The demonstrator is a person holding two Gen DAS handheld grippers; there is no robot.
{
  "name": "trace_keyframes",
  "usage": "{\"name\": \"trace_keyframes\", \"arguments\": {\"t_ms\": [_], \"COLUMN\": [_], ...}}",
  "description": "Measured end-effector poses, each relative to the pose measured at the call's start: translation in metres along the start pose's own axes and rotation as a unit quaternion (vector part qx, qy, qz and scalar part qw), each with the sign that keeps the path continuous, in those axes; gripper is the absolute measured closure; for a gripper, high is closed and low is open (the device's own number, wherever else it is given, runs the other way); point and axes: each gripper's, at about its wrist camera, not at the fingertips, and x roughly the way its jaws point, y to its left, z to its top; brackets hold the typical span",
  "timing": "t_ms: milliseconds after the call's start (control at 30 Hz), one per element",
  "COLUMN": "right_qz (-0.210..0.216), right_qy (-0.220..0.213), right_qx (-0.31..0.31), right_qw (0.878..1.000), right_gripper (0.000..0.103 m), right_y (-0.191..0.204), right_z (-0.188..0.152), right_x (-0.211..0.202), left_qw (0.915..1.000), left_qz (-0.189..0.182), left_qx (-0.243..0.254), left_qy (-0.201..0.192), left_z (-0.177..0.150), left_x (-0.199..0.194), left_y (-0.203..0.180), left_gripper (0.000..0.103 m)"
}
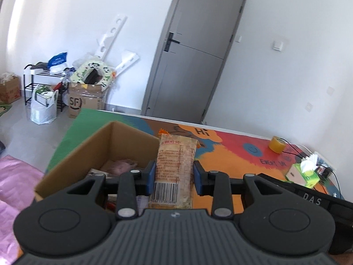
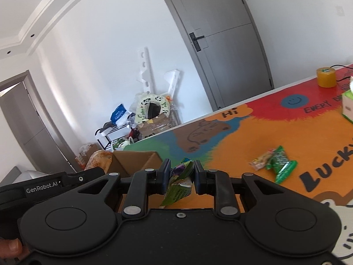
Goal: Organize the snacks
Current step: 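Carry both held packets over the box and open the left gripper, then open the right gripper to drop its packets into the box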
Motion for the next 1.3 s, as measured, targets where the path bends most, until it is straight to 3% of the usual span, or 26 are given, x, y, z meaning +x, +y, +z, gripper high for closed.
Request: {"name": "trace_keyframes", "arguments": {"t_ms": [267,500,633,1100,1167,1233,1300], "right_qz": [0.016,0.032,0.043,0.078,0.082,0.082,0.071], "right_qy": [0.006,0.015,0.023,0.062,0.067,0.068,0.058], "right_qx": [-0.018,-0.036,-0.046,-0.067,-0.068,-0.064,-0.07], "right_qw": [1.0,0.999,0.998,0.993,0.992,0.992,0.993], "right_gripper": [0.08,0.08,0.08,0.079,0.077,0.051,0.047], "right_y": [0.028,0.053,0.067,0.107,0.111,0.111,0.112], "right_z": [0.001,0.003,0.001,-0.01,-0.01,-0.009,-0.007], "right_x": [0.014,0.029,0.036,0.042,0.041,0.039,0.033], "left_qw": [0.9994,0.9986,0.9973,0.9954,0.9953,0.995,0.9949], "left_qz": [0.026,0.034,0.045,0.064,0.065,0.066,0.068], "left_qx": [-0.021,-0.038,-0.051,-0.07,-0.071,-0.073,-0.074], "left_qy": [-0.006,0.014,0.028,0.013,0.014,0.013,0.011], "left_z": [0.01,0.009,0.008,0.011,0.011,0.011,0.011], "left_x": [0.0,0.007,0.008,-0.02,-0.021,-0.023,-0.026], "left_y": [0.033,0.053,0.066,0.096,0.098,0.099,0.101], "left_gripper": [0.069,0.069,0.058,0.049,0.045,0.04,0.034]}}
